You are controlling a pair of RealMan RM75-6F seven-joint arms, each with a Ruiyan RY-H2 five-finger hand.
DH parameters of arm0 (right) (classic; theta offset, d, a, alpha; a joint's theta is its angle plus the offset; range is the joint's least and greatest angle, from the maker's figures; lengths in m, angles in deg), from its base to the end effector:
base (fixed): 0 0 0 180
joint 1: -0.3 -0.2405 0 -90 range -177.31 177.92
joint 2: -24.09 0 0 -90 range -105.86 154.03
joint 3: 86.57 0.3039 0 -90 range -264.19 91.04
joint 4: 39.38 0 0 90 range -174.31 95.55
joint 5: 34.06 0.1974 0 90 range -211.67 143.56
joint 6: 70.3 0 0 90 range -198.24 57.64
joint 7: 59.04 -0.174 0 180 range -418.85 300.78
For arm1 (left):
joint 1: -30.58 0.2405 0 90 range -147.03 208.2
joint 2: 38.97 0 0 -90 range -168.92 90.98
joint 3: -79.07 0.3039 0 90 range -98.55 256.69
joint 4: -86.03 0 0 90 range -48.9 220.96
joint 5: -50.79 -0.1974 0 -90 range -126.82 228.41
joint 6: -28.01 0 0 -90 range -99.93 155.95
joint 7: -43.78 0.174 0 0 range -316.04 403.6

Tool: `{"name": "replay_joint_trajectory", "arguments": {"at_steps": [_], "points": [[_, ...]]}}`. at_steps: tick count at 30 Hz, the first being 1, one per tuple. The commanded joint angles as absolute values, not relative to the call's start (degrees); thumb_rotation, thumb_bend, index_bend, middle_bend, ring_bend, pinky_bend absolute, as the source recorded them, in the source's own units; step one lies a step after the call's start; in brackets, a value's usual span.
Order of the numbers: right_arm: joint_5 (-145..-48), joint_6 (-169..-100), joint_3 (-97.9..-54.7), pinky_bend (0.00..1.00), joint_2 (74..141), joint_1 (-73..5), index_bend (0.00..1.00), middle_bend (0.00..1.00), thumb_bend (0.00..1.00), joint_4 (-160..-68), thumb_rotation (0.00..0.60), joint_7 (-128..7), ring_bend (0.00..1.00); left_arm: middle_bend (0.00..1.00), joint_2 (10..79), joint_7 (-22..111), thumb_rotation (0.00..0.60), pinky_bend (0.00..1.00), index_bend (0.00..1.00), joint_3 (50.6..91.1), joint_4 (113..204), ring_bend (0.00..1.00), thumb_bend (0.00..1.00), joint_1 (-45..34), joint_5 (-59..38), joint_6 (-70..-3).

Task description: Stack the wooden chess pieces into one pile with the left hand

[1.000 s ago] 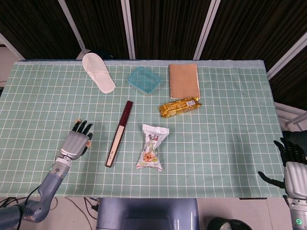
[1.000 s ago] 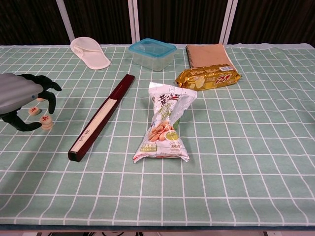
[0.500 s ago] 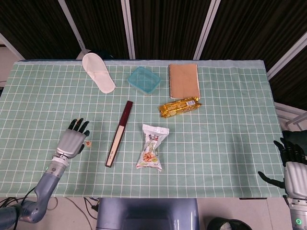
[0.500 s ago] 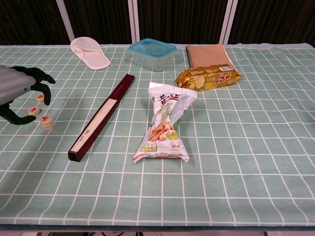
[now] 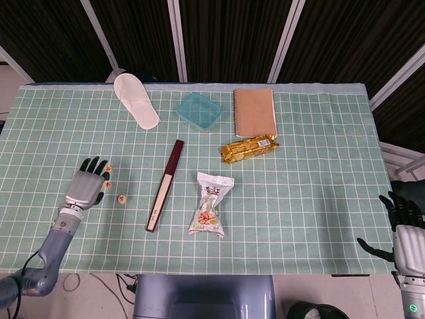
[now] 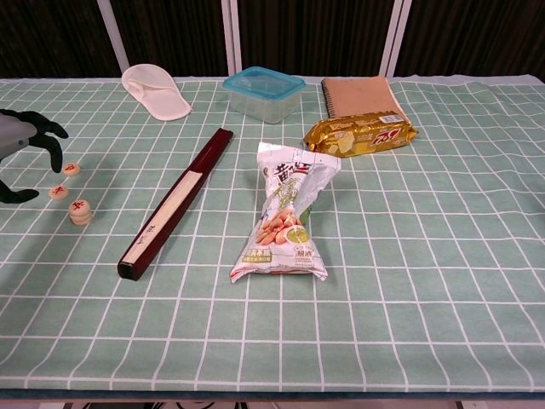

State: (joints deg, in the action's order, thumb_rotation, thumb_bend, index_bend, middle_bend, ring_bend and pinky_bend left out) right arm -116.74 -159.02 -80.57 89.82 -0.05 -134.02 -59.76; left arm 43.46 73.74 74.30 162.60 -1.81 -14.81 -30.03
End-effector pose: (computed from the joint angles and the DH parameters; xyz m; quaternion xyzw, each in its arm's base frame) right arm -0.3565 -0.1949 0.2007 0.5224 -0.4110 0.4139 0.6220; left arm -0.3050 0.3785 0.0441 -0.7535 -0.2897 -0.2133 0.5503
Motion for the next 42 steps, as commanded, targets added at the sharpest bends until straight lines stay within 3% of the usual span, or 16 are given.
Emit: {"name": "replay_joint_trajectory", "arguments": {"at_steps": [1,12,42], "points": [[-116.64,-158.93,-80.56,0.0,89.82,-0.06,0.11,0.07,0.2,-134.03,0.6,-59.72,0.06,0.1,44.77,73.0,0.6,0.1,0.39,73.71,160.44,0.0,0.31,-2.33,-13.47,-28.87],[-116.27,-158.76,-80.45,0.0,89.81,-0.07,0.11,0.07,0.2,-134.13,0.6,-59.61,0.06,0.11,49.0,72.02,0.6,0.11,0.43,73.65,154.25,0.0,0.31,-3.53,-12.53,-26.5],[-115.39,-158.17,-80.29,0.0,89.67,-0.04,0.11,0.07,0.2,-134.91,0.6,-59.85,0.06,0.12,50.25,74.85,0.6,0.11,0.45,74.02,153.41,0.0,0.31,-3.72,-11.18,-26.95]]}}
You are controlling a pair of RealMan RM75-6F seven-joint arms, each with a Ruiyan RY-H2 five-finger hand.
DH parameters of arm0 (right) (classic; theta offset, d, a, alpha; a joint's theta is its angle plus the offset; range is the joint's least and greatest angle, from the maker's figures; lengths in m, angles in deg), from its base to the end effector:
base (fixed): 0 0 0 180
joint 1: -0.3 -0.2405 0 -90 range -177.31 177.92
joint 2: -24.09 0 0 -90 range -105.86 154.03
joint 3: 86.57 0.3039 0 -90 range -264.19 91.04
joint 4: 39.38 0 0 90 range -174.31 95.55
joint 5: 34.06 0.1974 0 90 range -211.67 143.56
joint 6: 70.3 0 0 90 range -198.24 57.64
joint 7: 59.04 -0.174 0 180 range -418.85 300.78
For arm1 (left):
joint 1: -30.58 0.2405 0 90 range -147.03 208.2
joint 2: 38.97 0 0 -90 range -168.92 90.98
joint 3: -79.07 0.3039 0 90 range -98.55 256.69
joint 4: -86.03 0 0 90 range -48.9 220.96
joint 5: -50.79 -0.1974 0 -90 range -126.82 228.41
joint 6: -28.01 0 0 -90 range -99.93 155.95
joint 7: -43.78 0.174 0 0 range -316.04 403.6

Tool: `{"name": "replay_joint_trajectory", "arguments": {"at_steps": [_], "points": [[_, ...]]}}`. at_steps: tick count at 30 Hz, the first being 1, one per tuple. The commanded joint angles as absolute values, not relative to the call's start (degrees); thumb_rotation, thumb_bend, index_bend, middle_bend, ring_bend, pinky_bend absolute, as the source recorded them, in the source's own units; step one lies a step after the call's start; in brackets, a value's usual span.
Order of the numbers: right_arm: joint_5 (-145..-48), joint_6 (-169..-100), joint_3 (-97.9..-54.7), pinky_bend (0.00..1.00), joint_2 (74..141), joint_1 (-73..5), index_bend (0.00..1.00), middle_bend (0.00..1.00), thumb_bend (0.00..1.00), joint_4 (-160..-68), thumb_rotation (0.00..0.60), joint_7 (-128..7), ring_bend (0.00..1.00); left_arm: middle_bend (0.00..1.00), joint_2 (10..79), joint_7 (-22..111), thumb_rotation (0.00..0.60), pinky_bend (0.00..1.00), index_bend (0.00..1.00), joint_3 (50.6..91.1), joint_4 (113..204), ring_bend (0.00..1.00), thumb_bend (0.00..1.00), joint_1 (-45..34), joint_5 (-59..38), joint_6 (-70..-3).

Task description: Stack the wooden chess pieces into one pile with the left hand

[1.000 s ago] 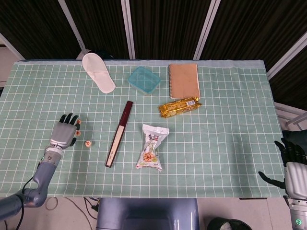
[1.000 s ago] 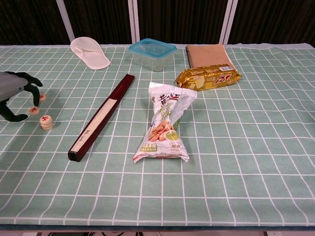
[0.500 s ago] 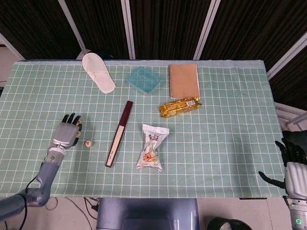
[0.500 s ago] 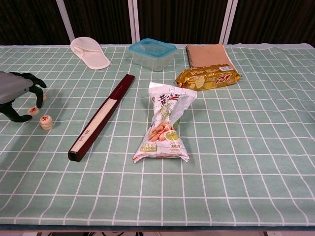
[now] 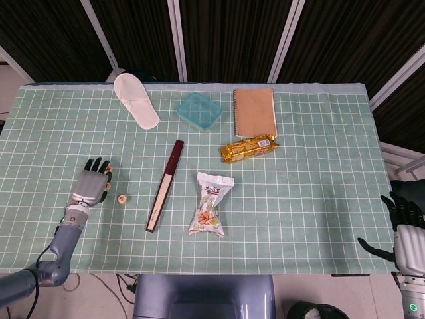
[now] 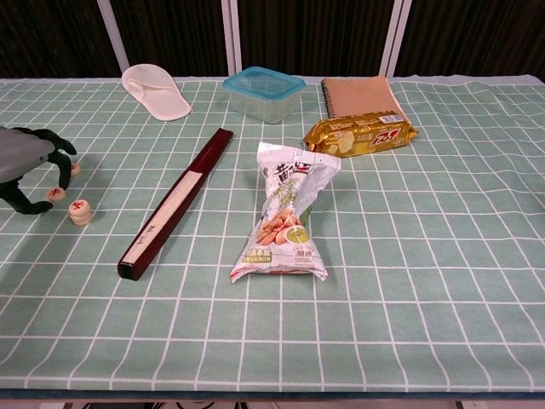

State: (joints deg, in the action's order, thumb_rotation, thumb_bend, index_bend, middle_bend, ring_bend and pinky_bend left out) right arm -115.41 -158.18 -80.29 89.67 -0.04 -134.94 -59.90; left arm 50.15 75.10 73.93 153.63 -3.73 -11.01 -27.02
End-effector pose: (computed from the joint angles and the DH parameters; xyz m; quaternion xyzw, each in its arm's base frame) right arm -0.3579 -0.1955 0.1999 0.5142 -0.4236 0.4116 0.6219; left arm -0.3158 0.3941 0.0111 -0.7513 -0.2986 -0.1852 0.5587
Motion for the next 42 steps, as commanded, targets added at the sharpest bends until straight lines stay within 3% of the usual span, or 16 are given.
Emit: {"name": "replay_joint_trajectory", "arguments": {"at_steps": [1,23,42], "points": [[-115.35,-158.15,-80.28,0.0,89.68,-0.05,0.11,0.07,0.2,-134.9,0.6,-59.84,0.06,0.12,50.27,74.8,0.6,0.11,0.45,74.06,153.3,0.0,0.31,-3.72,-11.32,-26.98],[-114.71,-157.83,-80.13,0.0,89.47,0.01,0.11,0.07,0.2,-135.29,0.6,-60.37,0.06,0.13,49.75,74.47,0.6,0.11,0.49,74.22,154.51,0.0,0.32,-3.48,-12.13,-27.49],[-114.88,-157.97,-80.1,0.0,89.51,0.02,0.11,0.07,0.2,-135.17,0.6,-60.3,0.06,0.13,41.75,79.66,0.6,0.11,0.49,76.1,174.28,0.0,0.32,-2.48,-19.75,-35.01]]}}
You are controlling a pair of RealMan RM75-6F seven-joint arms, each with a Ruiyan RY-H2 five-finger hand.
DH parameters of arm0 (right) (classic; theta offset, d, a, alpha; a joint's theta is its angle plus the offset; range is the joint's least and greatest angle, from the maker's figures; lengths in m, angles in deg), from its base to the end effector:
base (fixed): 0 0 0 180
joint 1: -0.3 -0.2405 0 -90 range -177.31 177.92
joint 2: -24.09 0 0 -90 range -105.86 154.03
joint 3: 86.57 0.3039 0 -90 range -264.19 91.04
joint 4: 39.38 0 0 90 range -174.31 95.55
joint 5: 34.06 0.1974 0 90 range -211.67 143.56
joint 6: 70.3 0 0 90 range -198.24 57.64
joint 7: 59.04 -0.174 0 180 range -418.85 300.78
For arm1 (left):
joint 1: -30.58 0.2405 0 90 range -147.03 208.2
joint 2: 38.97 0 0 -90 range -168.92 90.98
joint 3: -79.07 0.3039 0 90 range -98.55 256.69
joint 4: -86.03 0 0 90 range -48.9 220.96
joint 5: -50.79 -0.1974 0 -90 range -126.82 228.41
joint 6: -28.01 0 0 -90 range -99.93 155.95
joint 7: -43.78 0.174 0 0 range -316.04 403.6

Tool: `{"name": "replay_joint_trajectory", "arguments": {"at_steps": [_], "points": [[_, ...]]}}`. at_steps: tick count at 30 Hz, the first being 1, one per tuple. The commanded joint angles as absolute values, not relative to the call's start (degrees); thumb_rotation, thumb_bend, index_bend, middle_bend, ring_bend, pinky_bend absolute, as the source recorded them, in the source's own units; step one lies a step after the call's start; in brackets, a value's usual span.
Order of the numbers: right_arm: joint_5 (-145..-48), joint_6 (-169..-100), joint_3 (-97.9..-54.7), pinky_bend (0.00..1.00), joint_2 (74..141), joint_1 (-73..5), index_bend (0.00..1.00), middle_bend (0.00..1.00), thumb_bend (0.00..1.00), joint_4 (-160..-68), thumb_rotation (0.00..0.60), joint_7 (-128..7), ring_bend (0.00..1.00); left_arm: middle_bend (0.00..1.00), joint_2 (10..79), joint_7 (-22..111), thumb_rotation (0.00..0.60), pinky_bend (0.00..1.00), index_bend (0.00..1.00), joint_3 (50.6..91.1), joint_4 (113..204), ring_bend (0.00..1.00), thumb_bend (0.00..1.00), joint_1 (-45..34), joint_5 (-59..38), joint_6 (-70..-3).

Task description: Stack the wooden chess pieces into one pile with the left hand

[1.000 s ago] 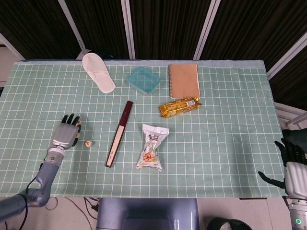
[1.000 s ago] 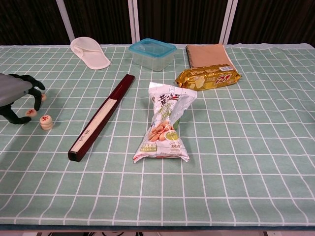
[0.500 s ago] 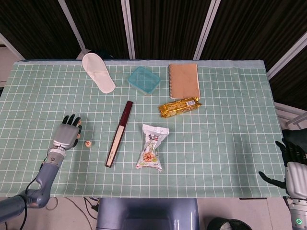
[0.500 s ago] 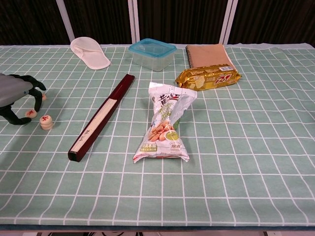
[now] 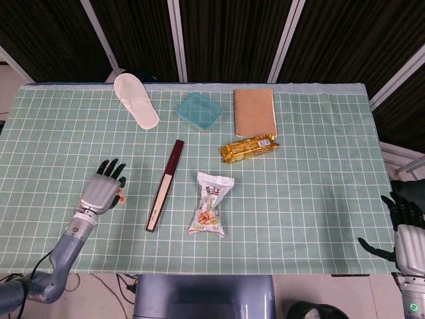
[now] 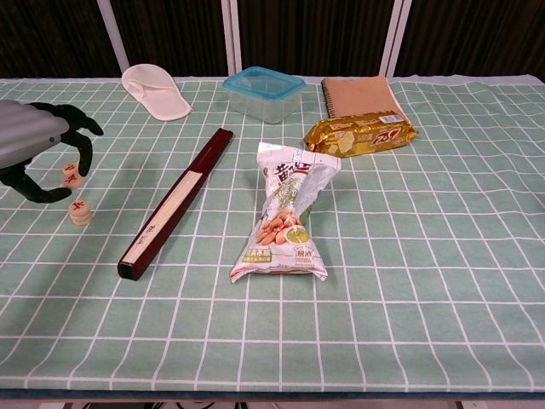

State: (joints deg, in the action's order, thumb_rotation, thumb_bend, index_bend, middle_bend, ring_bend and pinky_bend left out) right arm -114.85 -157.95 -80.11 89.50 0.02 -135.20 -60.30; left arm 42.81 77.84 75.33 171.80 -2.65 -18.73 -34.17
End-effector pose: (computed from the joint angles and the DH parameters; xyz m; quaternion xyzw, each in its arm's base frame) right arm -0.3590 -0.1955 0.2010 0.5094 -0.4284 0.4120 0.6223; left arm -0.2560 0.3610 0.0334 -0.7757 -0.2560 -0.2593 0.5152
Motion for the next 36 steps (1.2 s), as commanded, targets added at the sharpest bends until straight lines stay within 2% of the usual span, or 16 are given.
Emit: {"name": "replay_joint_trajectory", "arguments": {"at_steps": [1,10,36], "points": [[-114.89,-158.0,-80.08,0.0,89.51,0.02,0.11,0.07,0.2,-135.14,0.6,-60.33,0.06,0.13,41.58,80.08,0.6,0.11,0.49,76.26,174.98,0.0,0.32,-2.43,-19.96,-35.21],[-114.88,-158.05,-80.03,0.0,89.48,0.03,0.11,0.07,0.2,-135.15,0.6,-60.45,0.06,0.13,41.04,83.25,0.6,0.11,0.49,77.19,177.38,0.0,0.32,-1.78,-19.6,-36.13],[-114.55,-157.8,-80.04,0.0,89.45,0.04,0.11,0.07,0.2,-135.25,0.6,-60.2,0.06,0.13,43.74,84.77,0.6,0.11,0.47,77.15,173.51,0.0,0.32,-2.05,-16.99,-34.98]]}}
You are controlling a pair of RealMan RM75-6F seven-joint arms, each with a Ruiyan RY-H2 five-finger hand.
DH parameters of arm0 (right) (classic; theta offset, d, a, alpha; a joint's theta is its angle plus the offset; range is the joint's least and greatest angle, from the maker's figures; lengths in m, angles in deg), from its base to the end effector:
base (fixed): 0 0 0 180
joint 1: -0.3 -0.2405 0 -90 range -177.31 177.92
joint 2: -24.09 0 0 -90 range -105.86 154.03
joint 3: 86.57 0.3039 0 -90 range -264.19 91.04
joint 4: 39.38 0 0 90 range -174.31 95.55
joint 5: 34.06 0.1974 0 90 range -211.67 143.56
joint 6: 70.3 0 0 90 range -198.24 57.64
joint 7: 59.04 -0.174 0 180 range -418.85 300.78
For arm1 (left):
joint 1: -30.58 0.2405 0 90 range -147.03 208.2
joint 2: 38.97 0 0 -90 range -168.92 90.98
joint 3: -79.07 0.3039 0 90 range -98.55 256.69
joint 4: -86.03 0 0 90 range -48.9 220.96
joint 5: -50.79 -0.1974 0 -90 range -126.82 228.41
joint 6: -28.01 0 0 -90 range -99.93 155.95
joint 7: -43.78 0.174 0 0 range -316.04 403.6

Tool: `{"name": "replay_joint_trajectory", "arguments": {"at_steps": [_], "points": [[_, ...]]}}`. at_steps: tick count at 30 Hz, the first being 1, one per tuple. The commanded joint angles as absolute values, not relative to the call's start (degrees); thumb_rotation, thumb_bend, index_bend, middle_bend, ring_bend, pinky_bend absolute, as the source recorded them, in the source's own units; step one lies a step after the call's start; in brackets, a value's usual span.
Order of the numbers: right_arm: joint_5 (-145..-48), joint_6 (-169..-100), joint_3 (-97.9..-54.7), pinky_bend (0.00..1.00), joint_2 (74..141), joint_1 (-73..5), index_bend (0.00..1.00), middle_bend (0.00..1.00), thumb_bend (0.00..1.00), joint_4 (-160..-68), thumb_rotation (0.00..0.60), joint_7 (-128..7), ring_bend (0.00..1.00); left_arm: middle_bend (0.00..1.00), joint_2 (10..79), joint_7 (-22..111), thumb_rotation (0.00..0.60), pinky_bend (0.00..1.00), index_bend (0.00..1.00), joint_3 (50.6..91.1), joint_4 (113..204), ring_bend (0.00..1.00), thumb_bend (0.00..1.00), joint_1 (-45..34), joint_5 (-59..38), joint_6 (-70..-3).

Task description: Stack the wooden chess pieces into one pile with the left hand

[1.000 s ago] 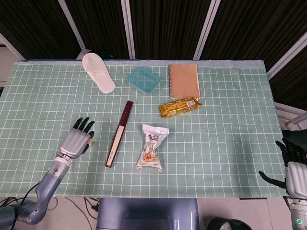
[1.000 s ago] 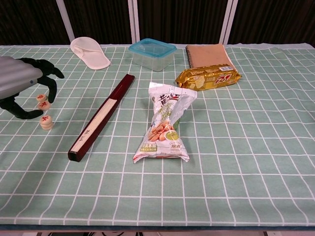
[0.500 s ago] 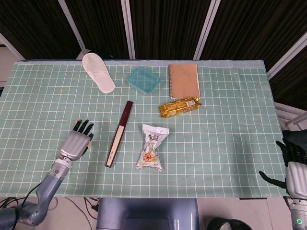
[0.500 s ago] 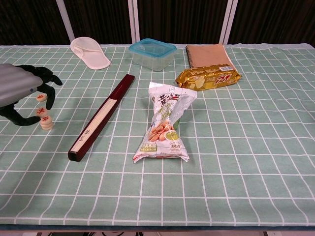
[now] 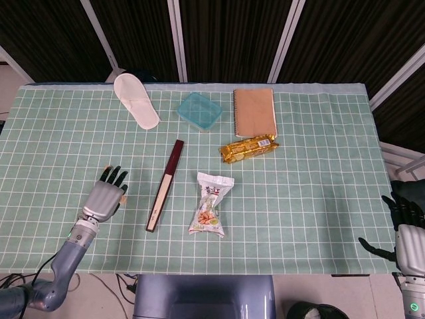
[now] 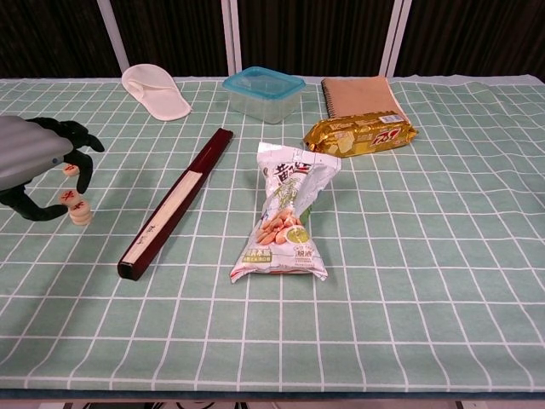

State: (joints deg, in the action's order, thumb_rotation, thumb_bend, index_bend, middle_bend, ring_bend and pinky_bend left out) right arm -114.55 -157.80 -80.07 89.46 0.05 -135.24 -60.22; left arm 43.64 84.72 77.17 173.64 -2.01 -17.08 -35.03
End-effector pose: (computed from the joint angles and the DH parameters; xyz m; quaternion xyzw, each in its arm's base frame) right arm -0.3599 -0.1953 0.2012 0.5083 -0.4299 0.4099 0.6235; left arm -0.2592 0.3469 0.0221 -0.7909 -0.2360 -0.2251 0.5178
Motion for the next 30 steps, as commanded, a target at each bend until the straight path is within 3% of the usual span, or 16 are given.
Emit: {"name": "replay_joint_trajectory", "arguments": {"at_steps": [1,19,30], "points": [[-114.51,-157.79,-80.02,0.0,89.43,0.03,0.11,0.07,0.2,-135.29,0.6,-60.19,0.06,0.13,43.81,84.79,0.6,0.11,0.47,77.14,173.42,0.0,0.32,-2.08,-16.95,-34.92],[-114.21,-157.8,-79.91,0.0,89.43,0.09,0.11,0.07,0.2,-135.37,0.6,-60.09,0.06,0.12,44.39,85.15,0.6,0.11,0.44,77.3,172.99,0.0,0.32,-2.22,-17.02,-35.01],[-114.33,-157.99,-79.93,0.0,89.5,0.16,0.11,0.07,0.2,-135.31,0.6,-60.07,0.06,0.11,42.13,83.02,0.6,0.1,0.33,75.53,173.17,0.0,0.31,-1.45,-16.21,-36.89]]}}
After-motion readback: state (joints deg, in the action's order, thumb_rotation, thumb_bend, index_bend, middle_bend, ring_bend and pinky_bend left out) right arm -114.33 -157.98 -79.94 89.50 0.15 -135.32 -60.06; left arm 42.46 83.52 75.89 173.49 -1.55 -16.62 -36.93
